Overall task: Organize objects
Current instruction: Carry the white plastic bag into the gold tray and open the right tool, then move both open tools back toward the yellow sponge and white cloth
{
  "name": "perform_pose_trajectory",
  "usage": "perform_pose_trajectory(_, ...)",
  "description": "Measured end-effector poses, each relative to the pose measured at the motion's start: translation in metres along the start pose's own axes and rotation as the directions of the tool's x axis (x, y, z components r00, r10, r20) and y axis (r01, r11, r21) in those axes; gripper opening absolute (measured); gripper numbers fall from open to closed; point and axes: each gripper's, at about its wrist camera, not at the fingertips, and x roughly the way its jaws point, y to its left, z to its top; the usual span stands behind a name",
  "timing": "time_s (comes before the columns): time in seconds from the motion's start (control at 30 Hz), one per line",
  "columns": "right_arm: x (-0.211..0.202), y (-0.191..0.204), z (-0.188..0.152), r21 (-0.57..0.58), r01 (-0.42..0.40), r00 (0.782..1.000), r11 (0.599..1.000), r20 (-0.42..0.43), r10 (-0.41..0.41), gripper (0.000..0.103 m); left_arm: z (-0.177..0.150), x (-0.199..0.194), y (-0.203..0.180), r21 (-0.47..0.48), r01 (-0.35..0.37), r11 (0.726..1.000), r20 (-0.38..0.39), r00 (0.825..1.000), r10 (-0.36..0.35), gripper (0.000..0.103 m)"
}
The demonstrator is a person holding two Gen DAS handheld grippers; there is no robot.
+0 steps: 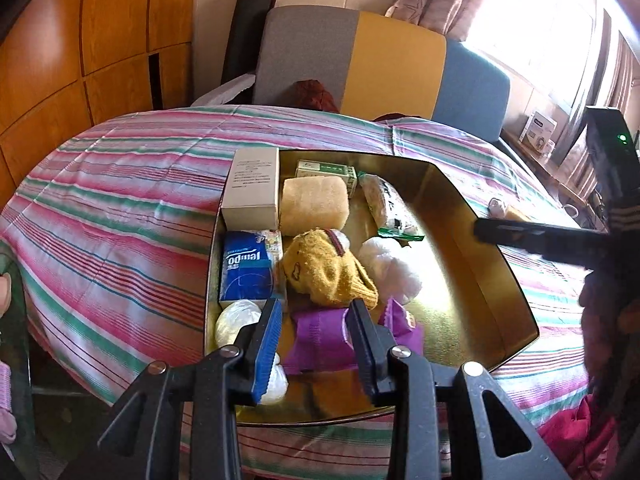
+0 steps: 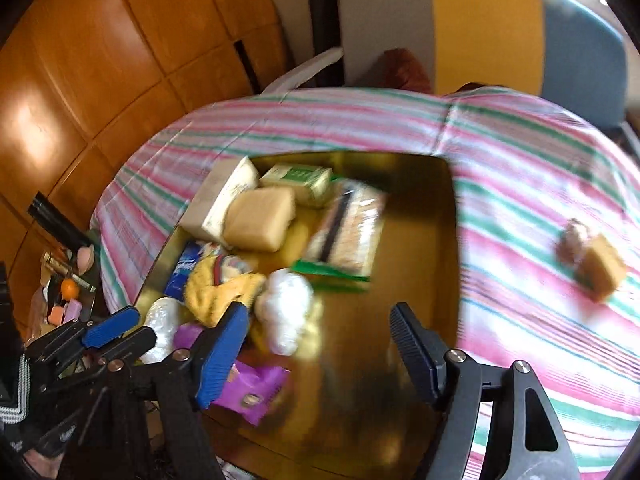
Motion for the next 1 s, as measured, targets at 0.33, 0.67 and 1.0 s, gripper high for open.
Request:
perform_pose_trajectory(0.33, -0.054, -0.098, -0.010, 0.134, 0.183, 0.980, 0.974, 0.053, -0.191, 0.082, 0.010, -0.006, -0.030, 0.085, 0.002, 0.996, 0.014, 1.000, -0.003, 0.035)
perform_pose_trajectory(0.67, -0.074, -0.216, -0.032, 0.253, 0.396, 0.912, 0.883, 0.007, -0.411, 0.085, 0.029, -0.001, -0.080, 0.197, 0.035, 0.980, 0.011, 0.999, -0.038, 0.035)
perform_pose_trajectory(1.0, -0.085, -0.318, -0.066, 0.588, 0.424, 0.891, 0.689, -0.135, -0.433, 0.085, 0.045, 0.022, -0.149, 0.281, 0.123, 0.952, -0.041, 0.992, -0.116, 0.035)
